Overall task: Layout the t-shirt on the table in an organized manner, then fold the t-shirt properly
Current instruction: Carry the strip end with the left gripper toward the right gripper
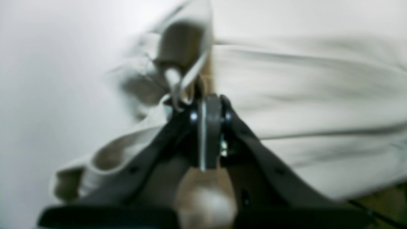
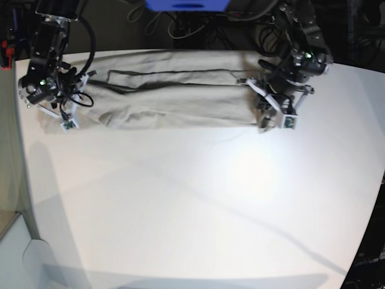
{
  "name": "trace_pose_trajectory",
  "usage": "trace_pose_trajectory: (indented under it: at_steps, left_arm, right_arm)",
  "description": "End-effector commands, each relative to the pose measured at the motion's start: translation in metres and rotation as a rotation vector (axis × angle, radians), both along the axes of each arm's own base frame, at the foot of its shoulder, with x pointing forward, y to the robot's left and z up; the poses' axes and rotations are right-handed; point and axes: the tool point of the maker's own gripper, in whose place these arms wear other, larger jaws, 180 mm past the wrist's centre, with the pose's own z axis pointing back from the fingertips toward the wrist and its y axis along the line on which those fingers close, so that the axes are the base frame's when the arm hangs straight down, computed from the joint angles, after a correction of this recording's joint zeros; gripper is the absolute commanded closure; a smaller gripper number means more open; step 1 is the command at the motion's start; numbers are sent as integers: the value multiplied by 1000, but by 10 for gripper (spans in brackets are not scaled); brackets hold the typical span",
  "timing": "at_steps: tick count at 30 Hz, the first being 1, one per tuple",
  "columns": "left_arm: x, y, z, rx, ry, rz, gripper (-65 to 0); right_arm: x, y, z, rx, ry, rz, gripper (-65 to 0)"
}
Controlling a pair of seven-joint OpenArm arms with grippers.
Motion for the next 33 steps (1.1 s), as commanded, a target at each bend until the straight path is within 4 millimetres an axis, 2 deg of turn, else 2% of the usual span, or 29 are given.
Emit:
trace_pose_trajectory:
  at_steps: [1,5,9,13,17,23,26,31,33]
  left_arm:
    - [5,-14,11,-51,-44,-17,-5]
    - [7,-50,21,-162,-70,-87,-5]
    - [9,-79,29,-208,-92,-159,-5]
    - [19,-108,41,-240,-111,-203,-5]
    - [30,-137,39,-298,-84,-183,-5]
    - [36,-182,33,-329,-52,-221,-5]
    - [36,-197,33,-327,-34,-242,-5]
    - [40,-202,30,-318,-23,-250,-5]
    - [35,-211,26,-316,-10,-283,-5]
  right_arm:
    - [6,-3,5,-9,-21,16,0]
    - [8,-3,6,-9,-26,16,0]
    - [9,-3,7,-9,-29,16,0]
    - [19,-2,11,-6,-48,17,0]
    - [23,-2,10,-1,-49,14,0]
    - [26,-3,13,-4,-58,14,0]
    - [26,-3,13,-5,-56,14,0]
    - [26,-3,13,-5,-56,14,0]
    - [26,-3,13,-5,-56,14,0]
